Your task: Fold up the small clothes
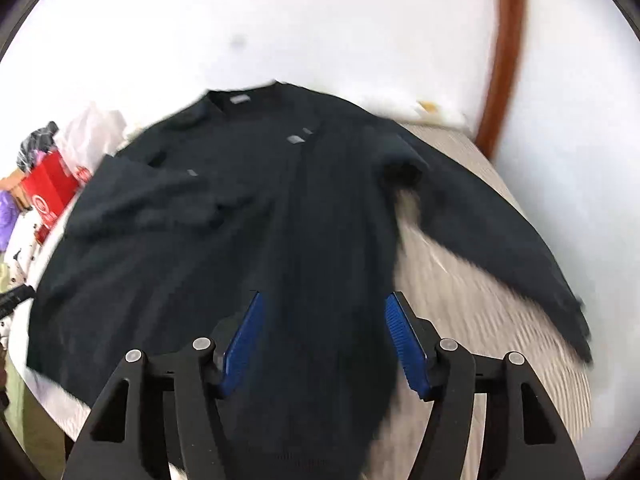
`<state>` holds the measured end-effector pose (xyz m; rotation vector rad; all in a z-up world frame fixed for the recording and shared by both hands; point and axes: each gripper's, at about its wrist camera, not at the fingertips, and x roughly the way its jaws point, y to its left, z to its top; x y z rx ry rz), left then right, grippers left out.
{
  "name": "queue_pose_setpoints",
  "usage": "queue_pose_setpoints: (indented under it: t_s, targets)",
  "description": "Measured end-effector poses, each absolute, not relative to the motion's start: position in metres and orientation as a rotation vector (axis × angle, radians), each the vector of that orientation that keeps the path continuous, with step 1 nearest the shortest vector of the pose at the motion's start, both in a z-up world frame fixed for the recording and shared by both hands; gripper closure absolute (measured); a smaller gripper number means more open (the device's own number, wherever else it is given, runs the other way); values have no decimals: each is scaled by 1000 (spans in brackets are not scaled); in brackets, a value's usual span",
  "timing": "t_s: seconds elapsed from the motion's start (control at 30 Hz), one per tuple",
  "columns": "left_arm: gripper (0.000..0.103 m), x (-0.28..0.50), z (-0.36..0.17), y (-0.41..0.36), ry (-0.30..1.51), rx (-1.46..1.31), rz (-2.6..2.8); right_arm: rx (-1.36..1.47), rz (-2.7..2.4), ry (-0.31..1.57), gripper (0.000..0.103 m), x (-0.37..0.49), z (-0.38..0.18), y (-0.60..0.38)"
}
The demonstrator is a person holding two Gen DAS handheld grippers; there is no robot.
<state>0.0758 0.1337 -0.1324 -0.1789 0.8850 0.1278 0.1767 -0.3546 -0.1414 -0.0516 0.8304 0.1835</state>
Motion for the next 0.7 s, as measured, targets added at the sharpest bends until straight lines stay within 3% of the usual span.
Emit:
queue_pose_setpoints:
  t_s: [0.53, 0.57, 0.7]
  targets:
    - [54, 150, -147, 145, 893, -164, 119, -115, 392, 986, 41, 355, -205, -229]
    - [54, 152, -149, 145, 899, -171, 109, -116, 397, 998, 45, 360, -210, -225]
    - [54, 162, -158, 145, 927, -202, 94, -145, 491, 992, 82, 365, -215, -206]
